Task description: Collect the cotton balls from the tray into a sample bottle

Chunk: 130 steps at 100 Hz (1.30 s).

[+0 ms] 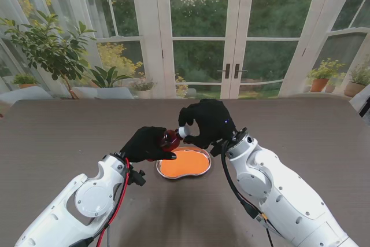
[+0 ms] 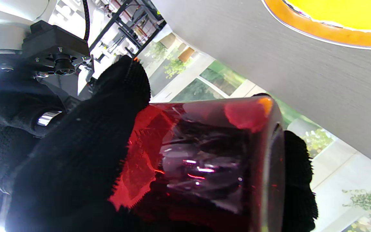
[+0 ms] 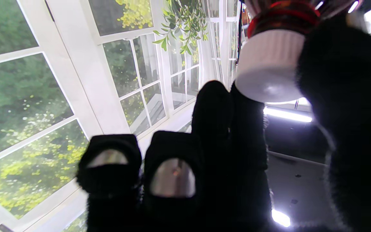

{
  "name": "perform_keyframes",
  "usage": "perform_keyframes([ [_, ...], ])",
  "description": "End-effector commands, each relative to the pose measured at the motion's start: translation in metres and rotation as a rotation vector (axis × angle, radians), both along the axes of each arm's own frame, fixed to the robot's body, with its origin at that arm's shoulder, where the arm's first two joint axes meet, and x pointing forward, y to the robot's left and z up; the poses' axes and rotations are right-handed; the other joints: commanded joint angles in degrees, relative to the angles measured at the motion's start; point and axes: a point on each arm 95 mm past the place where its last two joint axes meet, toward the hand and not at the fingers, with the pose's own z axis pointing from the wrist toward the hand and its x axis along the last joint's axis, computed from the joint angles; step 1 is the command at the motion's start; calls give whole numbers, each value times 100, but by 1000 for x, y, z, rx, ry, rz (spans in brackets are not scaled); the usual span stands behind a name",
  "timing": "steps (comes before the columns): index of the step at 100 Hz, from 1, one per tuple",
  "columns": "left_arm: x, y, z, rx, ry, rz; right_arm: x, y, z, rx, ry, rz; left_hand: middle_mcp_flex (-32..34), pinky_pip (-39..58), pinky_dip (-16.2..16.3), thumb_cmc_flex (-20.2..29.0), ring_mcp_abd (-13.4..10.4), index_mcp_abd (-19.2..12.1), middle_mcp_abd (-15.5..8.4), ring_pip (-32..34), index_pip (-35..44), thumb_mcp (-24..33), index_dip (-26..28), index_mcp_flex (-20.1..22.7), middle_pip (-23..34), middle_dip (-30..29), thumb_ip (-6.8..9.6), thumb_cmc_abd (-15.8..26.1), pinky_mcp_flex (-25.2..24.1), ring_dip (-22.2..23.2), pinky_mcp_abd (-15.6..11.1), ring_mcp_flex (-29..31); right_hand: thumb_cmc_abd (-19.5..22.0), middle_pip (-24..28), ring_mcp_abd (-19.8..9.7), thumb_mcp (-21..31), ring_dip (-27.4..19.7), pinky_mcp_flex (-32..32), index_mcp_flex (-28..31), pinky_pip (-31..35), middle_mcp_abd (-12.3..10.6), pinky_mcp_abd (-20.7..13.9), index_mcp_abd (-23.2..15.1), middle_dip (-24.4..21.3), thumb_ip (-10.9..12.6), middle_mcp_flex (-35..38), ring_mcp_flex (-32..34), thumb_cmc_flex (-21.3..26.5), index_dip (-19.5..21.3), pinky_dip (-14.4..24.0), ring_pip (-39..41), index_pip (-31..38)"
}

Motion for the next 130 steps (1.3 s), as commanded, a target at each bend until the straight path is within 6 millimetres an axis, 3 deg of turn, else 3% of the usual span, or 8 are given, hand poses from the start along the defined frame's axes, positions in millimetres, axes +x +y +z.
perform_keyframes([
  [1,-1,-3,3,1,2,-18,-3,4,-3,-17,17,10,220,114,105,1065,131,-1267,-323,131,591,1734,24,846,103,47,-53,1513,-131,16,-145,88,463,97,-127,375,16,7,254,302,104,12,-237,-23,-36,-5,44,-94,123,27,165,672],
  [28,-1,-3,2,-1,4,-18,-2,6,-4,-30,46,8,223,110,104,1067,146,-1245,-308,128,592,1731,24,848,103,44,-55,1511,-137,15,-131,83,1413,159,-21,165,14,-62,341,362,221,78,-33,-142,132,-7,38,-447,282,84,240,481],
  [75,0,-3,3,-2,0,-20,-2,7,-7,-26,97,-8,224,113,105,1064,145,-1243,-308,128,593,1734,26,849,104,44,-56,1510,-131,15,-131,87,2750,328,107,-121,32,-70,442,437,349,180,209,-136,506,64,30,-555,534,121,360,400],
  [85,0,-3,3,-4,1,-20,-2,7,-7,-23,106,-10,219,112,105,1069,146,-1245,-311,127,591,1738,24,849,103,42,-53,1517,-132,14,-130,84,3650,278,181,-348,-33,-180,481,388,363,172,354,-146,995,-52,26,-966,912,125,242,-144],
  [91,0,-3,3,-5,1,-20,-2,6,-6,-25,112,-11,218,112,105,1068,148,-1243,-315,127,590,1733,25,849,103,43,-54,1519,-132,15,-130,84,4079,145,263,-547,-246,-381,74,157,332,193,407,-223,1659,-266,28,-1312,1616,113,-196,-929],
  [93,0,-3,3,-5,1,-19,-2,6,-6,-25,114,-12,214,112,105,1071,148,-1238,-310,127,589,1733,24,848,101,42,-53,1517,-132,15,-130,83,4149,103,286,-603,-317,-442,-86,86,334,196,391,-249,1768,-345,31,-1399,1772,99,-357,-1088],
  [112,0,-4,2,-11,1,-16,-2,4,-4,-15,124,-27,217,109,104,1072,152,-1237,-314,127,587,1730,24,849,102,43,-51,1515,-137,15,-130,79,4094,-298,505,-943,-1026,-911,-1390,-551,464,235,379,-631,1712,-1227,13,-1786,1851,-42,-2139,-1324],
  [130,1,-6,3,-18,-4,-12,-5,1,-6,-7,162,-17,219,107,104,1075,151,-1240,-316,130,588,1729,26,850,103,43,-49,1517,-141,17,-126,82,3790,-711,675,-1006,-1416,-1086,-2066,-980,704,299,546,-1321,1680,-1778,-57,-1901,1742,-175,-3706,-1157],
])
